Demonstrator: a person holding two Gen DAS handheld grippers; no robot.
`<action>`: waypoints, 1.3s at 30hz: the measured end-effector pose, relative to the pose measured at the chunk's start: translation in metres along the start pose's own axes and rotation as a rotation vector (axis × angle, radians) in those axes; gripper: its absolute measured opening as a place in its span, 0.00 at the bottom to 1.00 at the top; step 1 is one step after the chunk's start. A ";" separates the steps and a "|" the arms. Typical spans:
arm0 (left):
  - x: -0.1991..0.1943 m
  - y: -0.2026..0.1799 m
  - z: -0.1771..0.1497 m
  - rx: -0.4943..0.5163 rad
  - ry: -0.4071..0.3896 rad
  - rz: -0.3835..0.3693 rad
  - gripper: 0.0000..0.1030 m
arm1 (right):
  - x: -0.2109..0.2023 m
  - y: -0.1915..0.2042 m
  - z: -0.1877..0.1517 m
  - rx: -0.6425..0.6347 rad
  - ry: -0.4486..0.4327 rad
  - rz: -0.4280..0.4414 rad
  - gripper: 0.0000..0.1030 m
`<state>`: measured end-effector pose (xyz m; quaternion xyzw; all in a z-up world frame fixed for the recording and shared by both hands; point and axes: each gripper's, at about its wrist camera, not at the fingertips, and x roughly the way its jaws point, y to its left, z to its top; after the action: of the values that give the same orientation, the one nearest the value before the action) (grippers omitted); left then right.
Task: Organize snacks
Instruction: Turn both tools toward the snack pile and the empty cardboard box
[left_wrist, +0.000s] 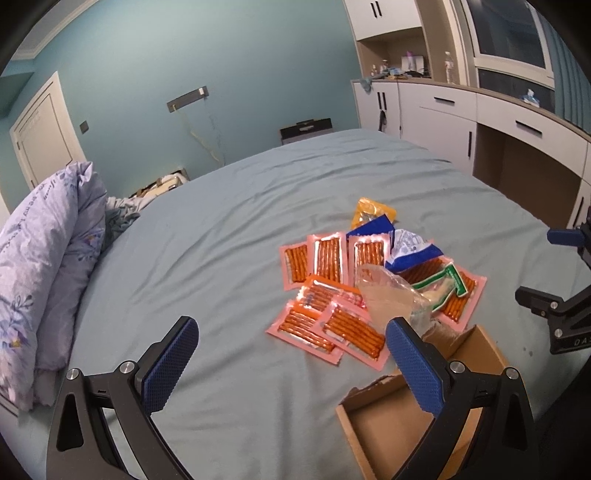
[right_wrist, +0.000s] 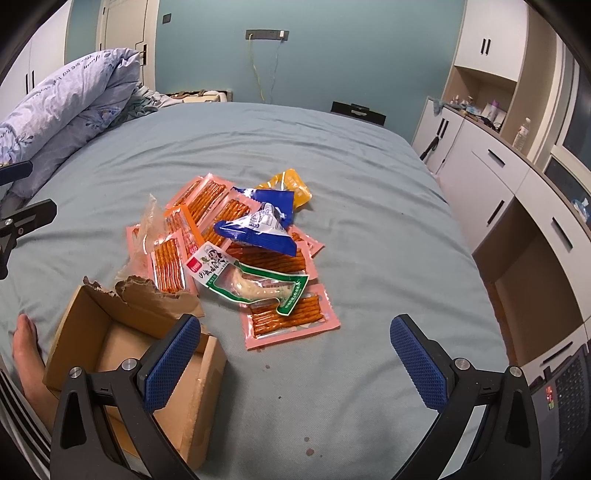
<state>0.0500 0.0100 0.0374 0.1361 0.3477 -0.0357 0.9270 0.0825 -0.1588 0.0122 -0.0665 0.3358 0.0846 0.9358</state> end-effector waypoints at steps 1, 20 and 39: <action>0.000 0.000 0.000 0.001 0.001 0.001 1.00 | 0.000 0.000 0.000 -0.001 0.000 0.000 1.00; 0.006 0.009 -0.001 -0.032 0.039 0.005 1.00 | -0.003 -0.004 -0.001 0.015 -0.008 0.000 1.00; 0.055 0.040 0.016 -0.117 0.101 0.036 1.00 | 0.019 -0.035 0.012 0.151 0.010 0.037 1.00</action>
<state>0.1081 0.0455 0.0223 0.0895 0.3929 0.0083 0.9152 0.1120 -0.1886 0.0115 0.0101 0.3469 0.0759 0.9348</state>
